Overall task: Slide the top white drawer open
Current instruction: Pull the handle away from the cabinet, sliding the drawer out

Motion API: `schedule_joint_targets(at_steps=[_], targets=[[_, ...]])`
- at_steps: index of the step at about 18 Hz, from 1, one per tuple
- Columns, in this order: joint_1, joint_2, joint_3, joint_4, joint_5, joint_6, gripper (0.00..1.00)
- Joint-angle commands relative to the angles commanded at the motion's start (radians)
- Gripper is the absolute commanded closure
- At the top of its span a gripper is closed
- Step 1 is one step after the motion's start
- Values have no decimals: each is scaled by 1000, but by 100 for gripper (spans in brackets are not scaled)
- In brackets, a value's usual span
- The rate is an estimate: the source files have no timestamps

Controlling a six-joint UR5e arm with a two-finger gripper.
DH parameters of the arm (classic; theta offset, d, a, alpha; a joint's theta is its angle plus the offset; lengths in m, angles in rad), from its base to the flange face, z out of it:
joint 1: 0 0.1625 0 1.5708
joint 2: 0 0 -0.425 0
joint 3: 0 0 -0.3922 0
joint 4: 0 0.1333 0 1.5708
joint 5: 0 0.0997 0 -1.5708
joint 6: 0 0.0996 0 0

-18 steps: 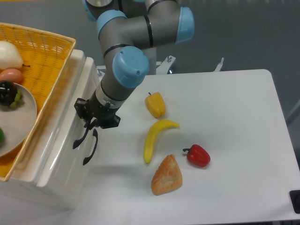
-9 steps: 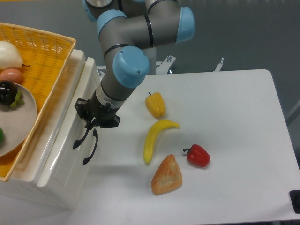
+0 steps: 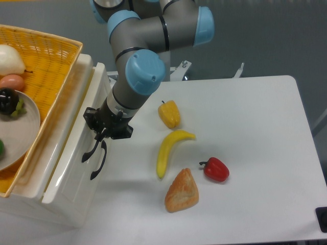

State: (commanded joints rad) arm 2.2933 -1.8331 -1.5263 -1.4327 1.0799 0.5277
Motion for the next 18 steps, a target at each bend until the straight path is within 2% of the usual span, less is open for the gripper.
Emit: schedule_joint_targets(at_steps=[18], targets=[[95, -2, 20, 3, 3, 11, 90]])
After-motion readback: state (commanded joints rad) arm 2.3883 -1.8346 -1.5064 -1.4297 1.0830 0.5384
